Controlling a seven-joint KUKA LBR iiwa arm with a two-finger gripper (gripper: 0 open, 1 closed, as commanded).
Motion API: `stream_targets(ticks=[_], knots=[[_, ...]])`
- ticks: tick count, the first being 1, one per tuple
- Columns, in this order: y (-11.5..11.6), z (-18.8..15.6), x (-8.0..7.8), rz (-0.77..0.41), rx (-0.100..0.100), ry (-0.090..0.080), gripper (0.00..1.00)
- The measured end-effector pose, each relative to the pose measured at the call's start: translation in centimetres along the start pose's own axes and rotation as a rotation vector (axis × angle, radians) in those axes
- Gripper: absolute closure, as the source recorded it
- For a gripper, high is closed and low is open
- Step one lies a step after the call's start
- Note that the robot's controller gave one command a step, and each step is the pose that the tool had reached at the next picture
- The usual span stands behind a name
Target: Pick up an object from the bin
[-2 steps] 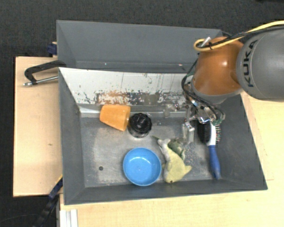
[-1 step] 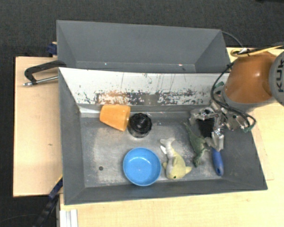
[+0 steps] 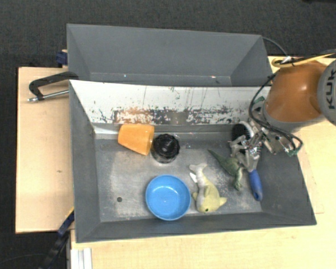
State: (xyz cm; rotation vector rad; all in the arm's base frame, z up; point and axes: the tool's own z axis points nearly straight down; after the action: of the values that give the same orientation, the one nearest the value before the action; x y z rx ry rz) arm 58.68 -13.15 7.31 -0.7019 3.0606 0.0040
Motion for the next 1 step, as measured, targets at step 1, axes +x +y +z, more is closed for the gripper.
stream_targets(ticks=[1], knots=[[-0.05, -0.07, -0.22, 0.000, 0.004, -0.009, 0.00]])
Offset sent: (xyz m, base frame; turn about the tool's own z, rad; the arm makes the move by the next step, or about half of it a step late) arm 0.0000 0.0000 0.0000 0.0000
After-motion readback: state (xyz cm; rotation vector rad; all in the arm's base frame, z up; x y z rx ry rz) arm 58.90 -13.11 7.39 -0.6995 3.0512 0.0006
